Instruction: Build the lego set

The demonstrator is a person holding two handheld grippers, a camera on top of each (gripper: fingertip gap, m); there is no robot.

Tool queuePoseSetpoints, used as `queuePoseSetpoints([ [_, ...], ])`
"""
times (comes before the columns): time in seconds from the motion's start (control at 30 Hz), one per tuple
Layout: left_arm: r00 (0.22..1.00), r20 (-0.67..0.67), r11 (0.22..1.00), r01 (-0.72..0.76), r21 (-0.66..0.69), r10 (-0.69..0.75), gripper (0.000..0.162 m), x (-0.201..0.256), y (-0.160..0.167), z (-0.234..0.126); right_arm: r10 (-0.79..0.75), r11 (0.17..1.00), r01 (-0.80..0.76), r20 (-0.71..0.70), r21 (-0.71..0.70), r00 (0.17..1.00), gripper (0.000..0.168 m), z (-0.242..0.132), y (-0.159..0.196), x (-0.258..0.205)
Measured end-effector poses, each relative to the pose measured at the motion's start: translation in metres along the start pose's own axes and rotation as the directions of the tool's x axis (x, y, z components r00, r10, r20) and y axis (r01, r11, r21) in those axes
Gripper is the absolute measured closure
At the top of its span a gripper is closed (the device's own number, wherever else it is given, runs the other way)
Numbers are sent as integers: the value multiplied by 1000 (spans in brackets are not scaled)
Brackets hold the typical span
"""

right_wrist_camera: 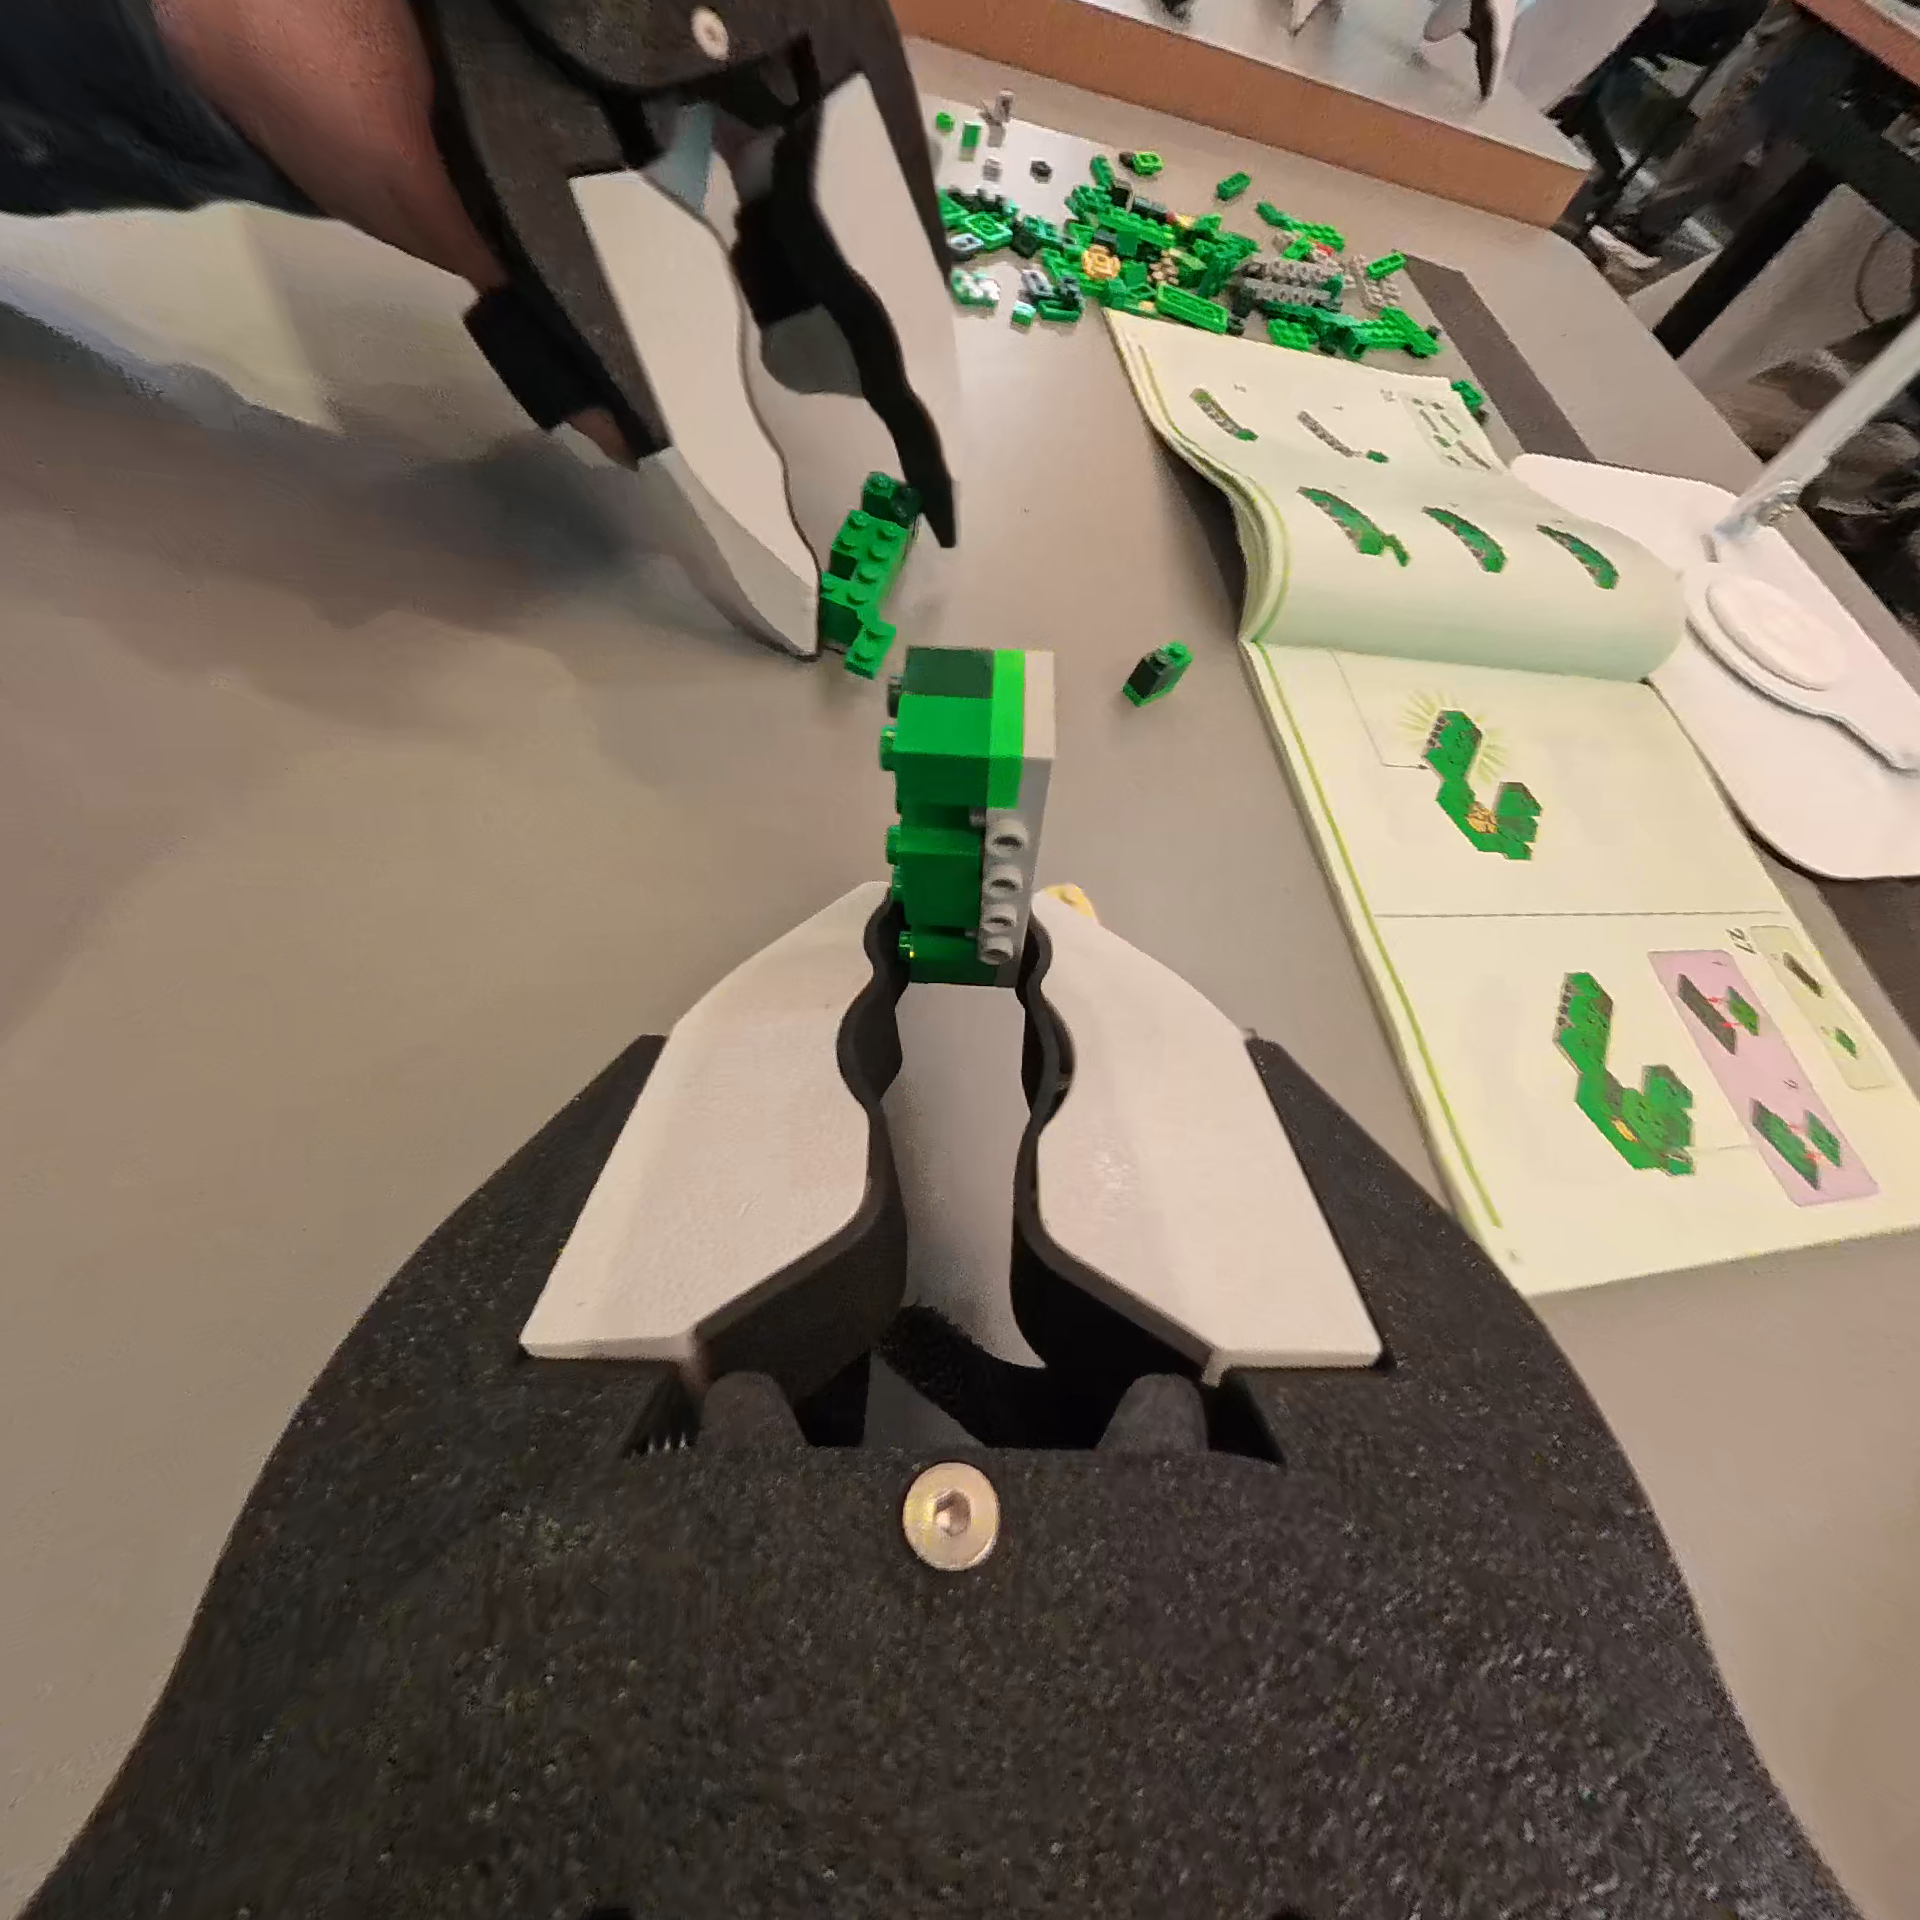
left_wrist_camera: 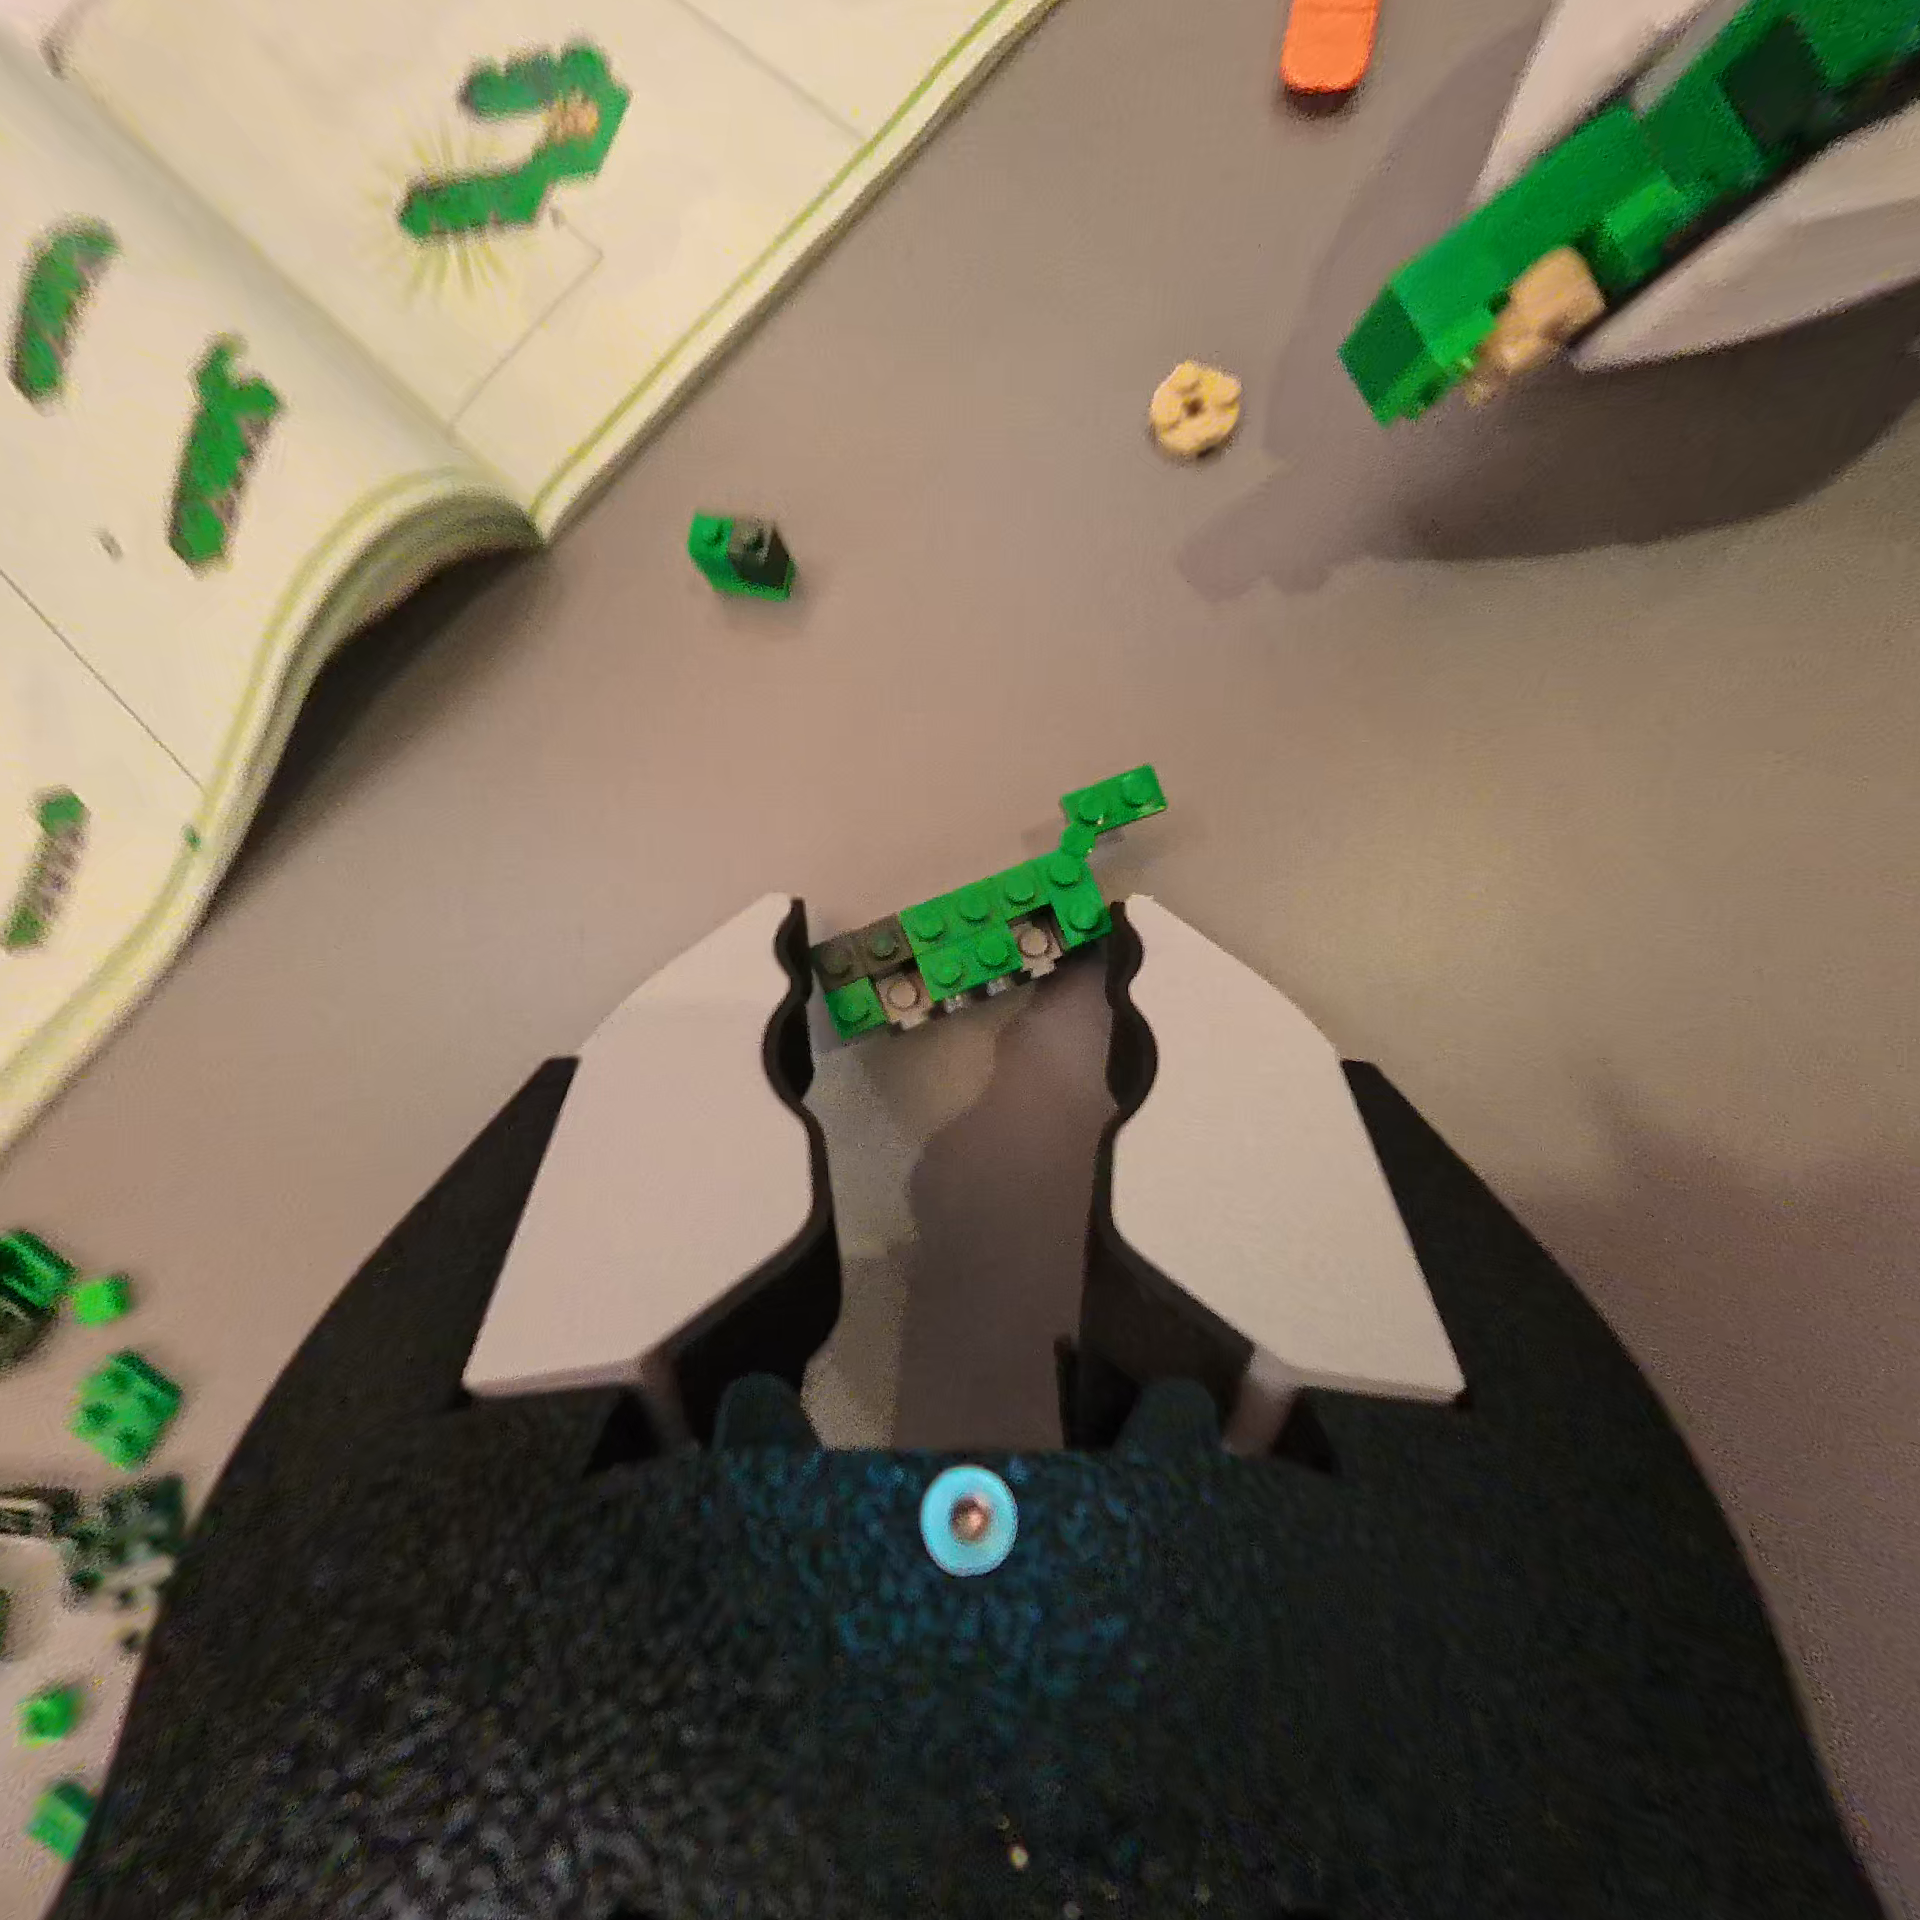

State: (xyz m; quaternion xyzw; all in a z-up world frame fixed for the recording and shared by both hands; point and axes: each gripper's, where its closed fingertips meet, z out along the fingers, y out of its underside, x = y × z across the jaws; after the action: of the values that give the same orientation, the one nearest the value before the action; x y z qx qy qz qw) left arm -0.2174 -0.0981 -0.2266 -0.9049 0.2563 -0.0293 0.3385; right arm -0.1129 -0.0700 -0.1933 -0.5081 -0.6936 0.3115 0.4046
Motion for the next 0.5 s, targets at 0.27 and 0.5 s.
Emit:
queuePoseSetpoints([
  [0.27, 768, 356, 727, -630, 272, 532, 108, 16, -109, 4, 87, 994, -95, -136, -53, 987, 150, -41, 28, 57],
  [0.5, 350, 578, 268, -937, 226, 737, 108, 43, -170, 53, 192, 967, -206, -102, -148, 976, 150, -49, 61, 77],
])
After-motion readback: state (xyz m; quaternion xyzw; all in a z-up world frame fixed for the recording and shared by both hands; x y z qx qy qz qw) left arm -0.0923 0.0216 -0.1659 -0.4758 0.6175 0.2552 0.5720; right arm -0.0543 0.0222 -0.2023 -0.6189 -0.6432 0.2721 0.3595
